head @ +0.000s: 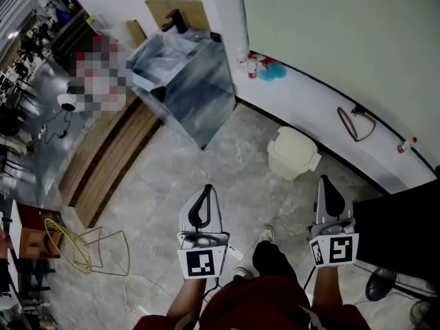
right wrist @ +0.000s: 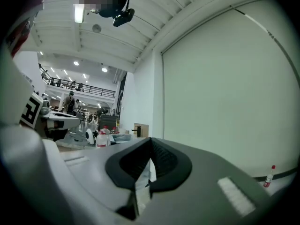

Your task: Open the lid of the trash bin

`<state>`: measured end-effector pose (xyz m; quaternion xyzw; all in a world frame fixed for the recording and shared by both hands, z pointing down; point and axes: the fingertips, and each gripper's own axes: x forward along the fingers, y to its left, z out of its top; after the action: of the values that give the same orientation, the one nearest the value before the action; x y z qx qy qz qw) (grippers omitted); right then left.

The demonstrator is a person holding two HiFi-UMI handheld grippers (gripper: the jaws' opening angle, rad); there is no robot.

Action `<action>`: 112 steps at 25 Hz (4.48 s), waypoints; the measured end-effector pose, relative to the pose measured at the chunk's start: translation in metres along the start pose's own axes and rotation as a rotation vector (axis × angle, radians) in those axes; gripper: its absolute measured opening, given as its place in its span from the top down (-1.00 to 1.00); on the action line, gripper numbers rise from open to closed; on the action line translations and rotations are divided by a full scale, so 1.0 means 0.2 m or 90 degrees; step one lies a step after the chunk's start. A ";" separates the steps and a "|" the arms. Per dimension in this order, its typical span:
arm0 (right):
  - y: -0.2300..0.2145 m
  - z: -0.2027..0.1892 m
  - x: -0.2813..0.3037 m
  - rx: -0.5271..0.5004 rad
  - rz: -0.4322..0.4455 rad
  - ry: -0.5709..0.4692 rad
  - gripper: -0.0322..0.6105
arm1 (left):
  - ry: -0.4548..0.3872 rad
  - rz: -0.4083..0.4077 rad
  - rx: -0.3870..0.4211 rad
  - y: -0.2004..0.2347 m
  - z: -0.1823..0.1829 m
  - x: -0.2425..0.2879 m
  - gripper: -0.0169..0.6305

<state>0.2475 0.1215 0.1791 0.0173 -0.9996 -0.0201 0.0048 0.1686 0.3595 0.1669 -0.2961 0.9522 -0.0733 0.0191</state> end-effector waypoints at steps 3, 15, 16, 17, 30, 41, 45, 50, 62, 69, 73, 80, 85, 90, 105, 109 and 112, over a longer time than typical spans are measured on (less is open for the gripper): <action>-0.15 0.02 0.11 0.005 -0.009 -0.007 0.90 | -0.013 -0.013 0.011 -0.06 0.07 0.17 0.94; -0.36 0.14 0.45 0.000 0.001 -0.055 0.90 | -0.053 0.019 0.037 0.01 0.26 0.52 0.94; -0.36 0.14 0.48 -0.003 0.003 -0.057 0.90 | -0.058 0.021 0.036 0.03 0.26 0.54 0.94; -0.35 0.15 0.51 -0.006 0.004 -0.057 0.90 | -0.062 0.023 0.034 0.06 0.26 0.56 0.94; -0.03 0.17 1.05 -0.043 -0.032 -0.037 0.90 | -0.069 -0.023 0.020 0.63 0.11 0.94 0.94; 0.26 0.18 1.47 -0.078 -0.106 0.002 0.90 | -0.067 -0.095 -0.009 1.11 -0.04 1.30 0.94; 0.28 0.17 1.51 -0.089 -0.151 0.017 0.90 | -0.066 -0.148 -0.019 1.13 -0.09 1.43 0.94; 0.24 0.13 1.47 -0.098 -0.219 0.037 0.90 | -0.071 -0.220 -0.038 1.06 -0.14 1.58 0.94; -0.24 0.04 1.15 -0.060 -0.398 0.041 0.90 | -0.084 -0.393 -0.039 0.41 -0.06 1.88 0.94; -0.56 -0.01 1.00 -0.039 -0.467 0.046 0.90 | -0.091 -0.471 -0.021 -0.02 0.03 2.03 0.94; -0.73 -0.08 0.88 -0.025 -0.499 0.055 0.90 | -0.085 -0.508 -0.013 -0.25 0.03 2.08 0.94; -0.96 -0.21 0.74 0.003 -0.540 0.074 0.90 | -0.071 -0.558 0.003 -0.59 -0.01 2.18 0.94; -1.02 -0.27 0.71 0.045 -0.556 0.069 0.90 | -0.048 -0.590 0.021 -0.77 -0.11 2.17 0.94; -1.00 -0.38 0.70 0.063 -0.575 0.086 0.90 | -0.016 -0.632 0.027 -0.85 -0.26 2.17 0.94; -0.68 -1.14 0.92 0.163 -0.660 0.229 0.90 | 0.092 -0.824 0.092 -0.90 -1.12 2.22 0.94; -0.61 -1.32 1.01 0.198 -0.663 0.251 0.90 | 0.141 -0.838 0.081 -0.90 -1.37 2.22 0.94; -0.54 -1.48 1.07 0.216 -0.652 0.275 0.90 | 0.147 -0.864 0.106 -0.91 -1.57 2.22 0.94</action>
<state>0.0404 -0.0065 0.4724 0.5028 -0.8295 0.1445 0.1954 -0.1197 -0.0008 0.5080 -0.8141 0.5436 -0.1725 -0.1095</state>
